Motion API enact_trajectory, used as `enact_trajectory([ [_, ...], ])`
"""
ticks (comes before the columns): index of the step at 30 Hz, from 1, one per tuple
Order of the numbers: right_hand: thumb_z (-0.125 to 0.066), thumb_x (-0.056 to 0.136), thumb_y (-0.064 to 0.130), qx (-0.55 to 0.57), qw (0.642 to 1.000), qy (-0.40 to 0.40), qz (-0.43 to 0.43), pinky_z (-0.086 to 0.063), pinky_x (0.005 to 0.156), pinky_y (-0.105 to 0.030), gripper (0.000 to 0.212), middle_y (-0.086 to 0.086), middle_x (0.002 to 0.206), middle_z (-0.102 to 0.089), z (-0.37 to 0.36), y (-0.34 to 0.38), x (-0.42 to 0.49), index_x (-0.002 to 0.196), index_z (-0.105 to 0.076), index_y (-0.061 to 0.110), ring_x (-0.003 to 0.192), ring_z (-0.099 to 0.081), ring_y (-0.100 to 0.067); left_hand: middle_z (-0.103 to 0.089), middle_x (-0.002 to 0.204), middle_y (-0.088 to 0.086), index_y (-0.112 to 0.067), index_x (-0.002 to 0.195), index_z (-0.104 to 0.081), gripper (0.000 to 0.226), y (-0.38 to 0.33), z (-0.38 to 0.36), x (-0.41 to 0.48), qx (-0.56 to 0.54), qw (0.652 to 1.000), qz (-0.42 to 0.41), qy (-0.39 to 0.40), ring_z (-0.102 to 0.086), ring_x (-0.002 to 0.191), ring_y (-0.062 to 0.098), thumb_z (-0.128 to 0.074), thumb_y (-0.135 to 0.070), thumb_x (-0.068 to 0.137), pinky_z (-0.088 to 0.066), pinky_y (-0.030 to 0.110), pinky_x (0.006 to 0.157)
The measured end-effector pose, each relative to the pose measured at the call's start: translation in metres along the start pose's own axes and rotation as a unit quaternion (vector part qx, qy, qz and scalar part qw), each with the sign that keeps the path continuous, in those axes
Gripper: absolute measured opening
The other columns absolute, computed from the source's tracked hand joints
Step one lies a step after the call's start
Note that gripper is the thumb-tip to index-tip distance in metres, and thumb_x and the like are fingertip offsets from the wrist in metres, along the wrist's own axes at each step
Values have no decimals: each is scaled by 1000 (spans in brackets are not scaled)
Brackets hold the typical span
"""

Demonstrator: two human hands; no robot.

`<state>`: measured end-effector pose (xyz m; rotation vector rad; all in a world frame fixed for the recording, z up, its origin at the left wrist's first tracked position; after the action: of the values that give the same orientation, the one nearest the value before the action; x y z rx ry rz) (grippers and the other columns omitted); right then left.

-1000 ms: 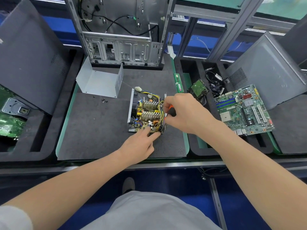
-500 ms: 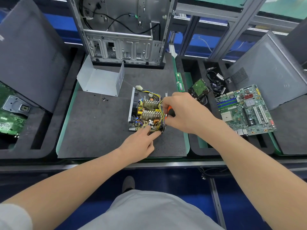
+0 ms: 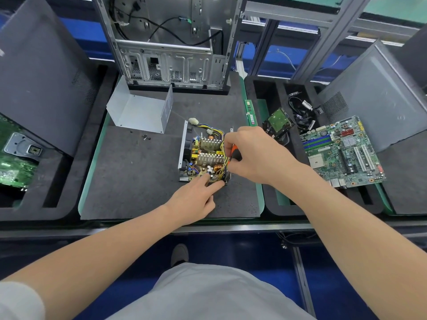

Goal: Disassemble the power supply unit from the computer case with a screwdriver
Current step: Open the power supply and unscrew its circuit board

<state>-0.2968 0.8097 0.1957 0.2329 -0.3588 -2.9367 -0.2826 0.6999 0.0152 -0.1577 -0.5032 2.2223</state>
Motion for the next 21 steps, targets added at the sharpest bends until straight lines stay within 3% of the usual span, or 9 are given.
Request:
enact_trajectory([
  [9, -70, 82, 17, 3, 1000, -4, -2, -57, 76, -45, 10, 3, 88, -52, 0, -1, 0, 90, -64, 20, 83, -59, -24, -49, 126, 12, -29, 155, -40, 55, 2, -2, 3, -4, 1000, 17, 25, -55, 98, 23, -50, -29, 101, -38, 26, 74],
  [21, -69, 83, 18, 4, 1000, -10, -5, -57, 77, -45, 8, 1, 87, -56, -2, -7, 2, 90, -64, 20, 83, -60, -24, -34, 106, -1, -31, 152, -41, 53, 1, 2, 5, -17, 1000, 16, 21, -42, 82, 17, -50, -29, 100, -39, 30, 64],
])
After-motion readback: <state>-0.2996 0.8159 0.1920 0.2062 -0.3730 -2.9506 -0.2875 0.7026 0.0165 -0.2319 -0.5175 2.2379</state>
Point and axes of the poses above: each hand's wrist, its own x-axis towards the middle knuckle, its own z-axis out of the back of the hand, y = z × x, the point moved 7 cm from there along x, towards the middle knuckle
